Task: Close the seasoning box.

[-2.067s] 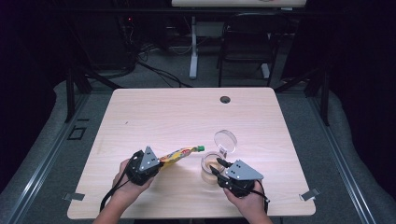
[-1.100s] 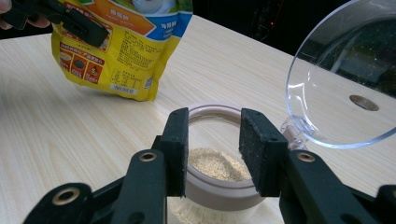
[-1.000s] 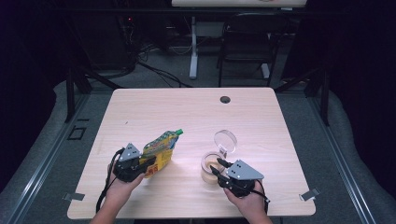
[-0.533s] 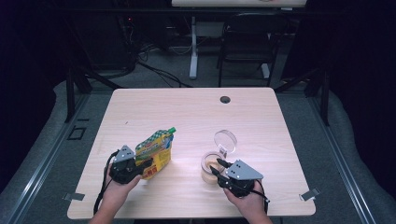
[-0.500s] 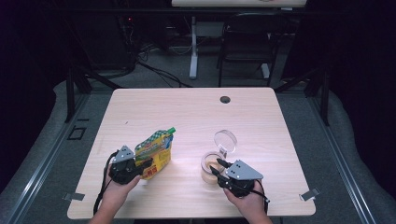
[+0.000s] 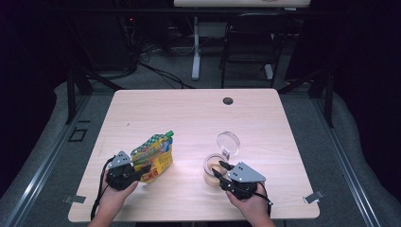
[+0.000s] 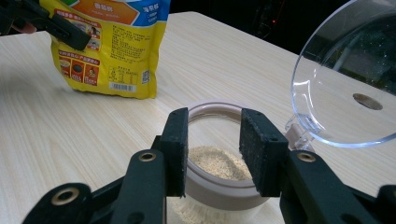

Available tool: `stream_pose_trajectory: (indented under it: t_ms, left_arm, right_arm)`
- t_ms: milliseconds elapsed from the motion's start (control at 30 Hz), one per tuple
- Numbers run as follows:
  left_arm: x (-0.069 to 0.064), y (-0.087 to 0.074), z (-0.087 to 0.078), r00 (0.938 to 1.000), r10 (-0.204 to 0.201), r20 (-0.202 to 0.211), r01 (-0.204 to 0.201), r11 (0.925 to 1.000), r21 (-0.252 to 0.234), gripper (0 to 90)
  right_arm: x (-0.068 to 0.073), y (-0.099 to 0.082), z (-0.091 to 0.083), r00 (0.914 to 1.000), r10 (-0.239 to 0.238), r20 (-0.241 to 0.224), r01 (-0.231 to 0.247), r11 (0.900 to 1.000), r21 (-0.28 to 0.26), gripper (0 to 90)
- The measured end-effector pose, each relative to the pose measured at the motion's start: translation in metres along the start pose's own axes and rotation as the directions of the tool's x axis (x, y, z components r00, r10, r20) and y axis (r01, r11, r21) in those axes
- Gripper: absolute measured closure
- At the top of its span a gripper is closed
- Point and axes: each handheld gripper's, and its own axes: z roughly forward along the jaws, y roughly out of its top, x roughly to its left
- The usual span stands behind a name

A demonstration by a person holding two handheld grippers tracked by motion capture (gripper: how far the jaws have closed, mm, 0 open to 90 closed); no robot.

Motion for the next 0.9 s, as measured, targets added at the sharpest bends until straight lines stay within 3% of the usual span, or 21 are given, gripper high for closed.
stream_pose_trajectory:
  t_ms: [333, 900]
  left_arm:
    - [0.003, -0.007, -0.003, 0.9997, -0.023, 0.008, 0.023, 0.9997, -0.004, 82.3]
    - [0.003, -0.02, -0.007, 0.9996, -0.022, 0.016, 0.023, 0.9997, -0.013, 80.1]
  right_arm:
    - [0.001, 0.0, 0.0, 1.0, 0.001, -0.003, -0.001, 1.0, 0.0, 62.7]
    - [0.001, 0.0, 0.001, 1.0, -0.003, -0.007, 0.003, 1.0, 0.003, 62.6]
